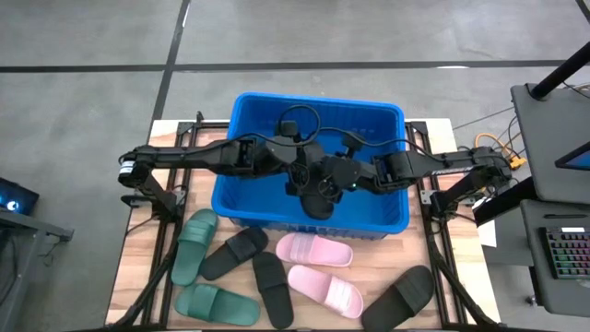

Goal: Pick and place slides into bin
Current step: Put the top right black slide into the blue bin

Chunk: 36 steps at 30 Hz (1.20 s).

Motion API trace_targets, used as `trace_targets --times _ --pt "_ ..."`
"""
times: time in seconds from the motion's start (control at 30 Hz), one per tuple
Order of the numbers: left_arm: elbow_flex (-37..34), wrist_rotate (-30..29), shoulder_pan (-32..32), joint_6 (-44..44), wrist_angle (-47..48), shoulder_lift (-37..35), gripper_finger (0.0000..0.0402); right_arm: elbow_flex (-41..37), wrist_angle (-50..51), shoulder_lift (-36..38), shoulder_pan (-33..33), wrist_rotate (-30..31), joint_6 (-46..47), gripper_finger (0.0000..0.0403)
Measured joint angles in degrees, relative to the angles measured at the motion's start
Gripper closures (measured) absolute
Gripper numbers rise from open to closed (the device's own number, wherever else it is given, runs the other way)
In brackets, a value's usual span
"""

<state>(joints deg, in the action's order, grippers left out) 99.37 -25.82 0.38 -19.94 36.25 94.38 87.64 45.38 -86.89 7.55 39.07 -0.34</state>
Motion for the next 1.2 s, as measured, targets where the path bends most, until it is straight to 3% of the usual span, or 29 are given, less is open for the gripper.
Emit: trace_targets --times 0.4,0.6,0.9,1.2 --pt "-0.23 0.37 0.58 -0.21 0.27 0.14 0.0124 0.00 -1.18 -0.15 0.02 0.80 -3.36 0.0394" --pt "-0.70 0.44 1.03 -0.38 0.28 0.14 0.0203 0.00 -1.15 -0.15 0.02 0.98 -3.34 0.0394" --pt "-1.03 0.39 1.07 -0.20 0.10 0.07 0.0384 0.00 -0.94 -0.20 0.01 1.53 -3.31 0.0394" --pt "-1.03 0.24 1.11 -0.42 0.46 -0.02 0.0400 0.00 -1.07 -0.09 0.02 1.55 -1.92 0.0369"
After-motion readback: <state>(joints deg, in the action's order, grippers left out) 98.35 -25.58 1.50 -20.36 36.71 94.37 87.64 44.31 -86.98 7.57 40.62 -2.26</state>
